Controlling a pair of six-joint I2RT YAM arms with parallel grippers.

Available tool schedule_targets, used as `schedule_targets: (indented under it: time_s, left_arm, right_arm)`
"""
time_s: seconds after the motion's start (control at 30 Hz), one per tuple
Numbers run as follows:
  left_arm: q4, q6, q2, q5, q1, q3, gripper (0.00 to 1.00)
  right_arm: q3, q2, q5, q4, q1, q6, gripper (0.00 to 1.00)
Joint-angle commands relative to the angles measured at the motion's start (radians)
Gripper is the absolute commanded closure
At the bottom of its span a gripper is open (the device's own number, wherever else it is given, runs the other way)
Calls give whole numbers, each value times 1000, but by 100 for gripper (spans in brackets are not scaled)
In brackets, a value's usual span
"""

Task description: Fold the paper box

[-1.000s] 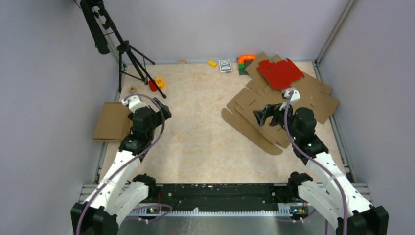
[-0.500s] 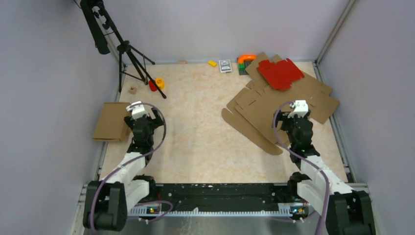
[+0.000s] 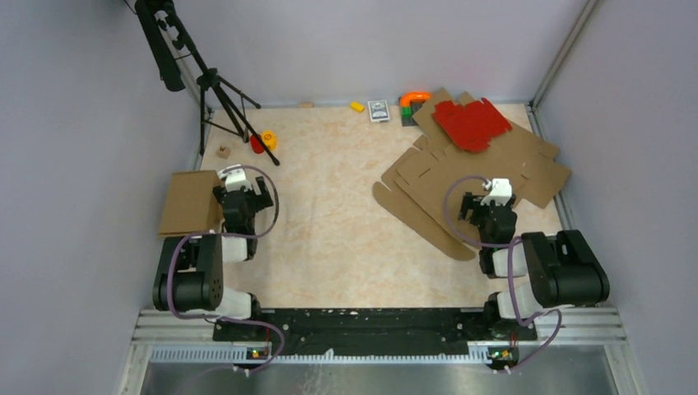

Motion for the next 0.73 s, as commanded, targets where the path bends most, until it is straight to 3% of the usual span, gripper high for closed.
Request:
schedule_targets:
  time_s: [0.0,0.03,0.1,0.17,0.2,0.23,0.33,0.7]
  left_arm:
    - [86,25,16,3,-4,-15,10]
    - [163,41,37,0,-5,-30,3]
    - [290,47,51,-1,-7,-81,1]
    - [238,47,48,11,-7,-63,1]
    - [191,44,47,3,-7,-33,1]
    - [163,40,31,13,-7,-37,1]
    - [90,62,21,70,-8,-9,1]
    - [96,62,26,67,-8,-10,1]
  right_arm:
    - [46,-6,13,138,-7,-7,18]
    - [44,7,11,170,-7,-7,18]
    - [43,-7,-13,144,-7,-14,18]
    - [26,-2,-24,188,-5,-23,15]
    - [20,-8,-31,186,-5,-25,6]
    - [15,-4,-32,202,-5,-25,4]
    - [17,-6,-36,196,-6,-25,3]
    - [46,2,-31,153,-6,-25,2]
